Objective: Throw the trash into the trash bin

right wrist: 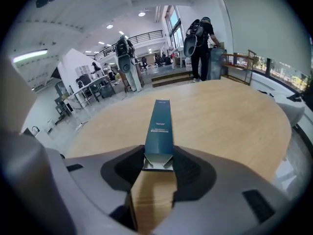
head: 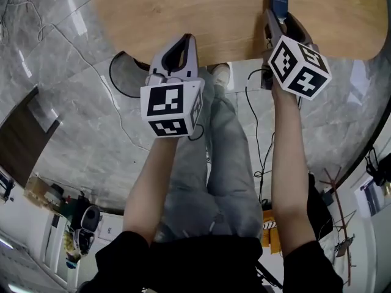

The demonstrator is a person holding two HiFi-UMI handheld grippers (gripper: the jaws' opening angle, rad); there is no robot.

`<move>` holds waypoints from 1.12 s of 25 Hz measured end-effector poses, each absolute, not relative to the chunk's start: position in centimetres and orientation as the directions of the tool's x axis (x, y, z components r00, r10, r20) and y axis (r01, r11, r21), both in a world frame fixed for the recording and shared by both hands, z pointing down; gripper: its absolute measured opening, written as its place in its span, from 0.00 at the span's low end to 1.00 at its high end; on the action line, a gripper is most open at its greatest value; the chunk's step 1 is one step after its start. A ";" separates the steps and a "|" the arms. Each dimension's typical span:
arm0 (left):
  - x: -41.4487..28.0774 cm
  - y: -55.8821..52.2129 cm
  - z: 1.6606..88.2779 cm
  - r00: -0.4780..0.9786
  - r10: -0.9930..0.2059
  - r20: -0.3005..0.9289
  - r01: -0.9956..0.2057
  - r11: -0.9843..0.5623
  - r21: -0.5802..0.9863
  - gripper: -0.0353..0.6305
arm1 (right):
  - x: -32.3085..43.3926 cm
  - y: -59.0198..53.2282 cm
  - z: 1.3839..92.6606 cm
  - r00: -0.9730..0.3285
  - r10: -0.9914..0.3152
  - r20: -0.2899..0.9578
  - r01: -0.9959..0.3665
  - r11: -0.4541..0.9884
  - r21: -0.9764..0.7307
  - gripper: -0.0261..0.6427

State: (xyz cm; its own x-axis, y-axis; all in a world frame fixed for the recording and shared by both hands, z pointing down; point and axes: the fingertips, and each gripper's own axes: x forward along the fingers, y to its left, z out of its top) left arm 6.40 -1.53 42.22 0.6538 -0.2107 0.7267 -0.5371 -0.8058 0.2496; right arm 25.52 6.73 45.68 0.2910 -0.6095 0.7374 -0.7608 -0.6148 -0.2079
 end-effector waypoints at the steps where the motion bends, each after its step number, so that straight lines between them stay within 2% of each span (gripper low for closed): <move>1: 5.4 -1.4 42.1 0.647 -0.227 0.728 -0.557 -0.793 0.248 0.07 | 24.7 6.5 45.4 0.273 -0.619 0.737 -0.775 -0.595 -0.212 0.31; 8: -1.1 -2.4 42.0 0.584 -0.362 0.726 -0.713 -0.657 0.245 0.07 | 18.7 4.5 44.2 0.144 -0.659 0.738 -0.874 -0.434 -0.217 0.31; 16: -10.1 -3.9 42.7 0.481 -0.522 0.704 -0.861 -0.434 0.266 0.07 | 8.2 0.2 44.6 -0.089 -0.666 0.741 -0.972 -0.104 -0.211 0.31; 23: -22.6 -2.7 44.8 0.311 -0.595 0.741 -0.950 -0.220 0.223 0.07 | -3.2 -2.1 44.8 -0.320 -0.628 0.709 -0.946 0.165 -0.281 0.31; 28: -28.4 -1.1 45.6 0.226 -0.605 0.764 -0.973 -0.100 0.209 0.07 | -10.6 -2.8 44.6 -0.495 -0.530 0.688 -0.869 0.320 -0.377 0.31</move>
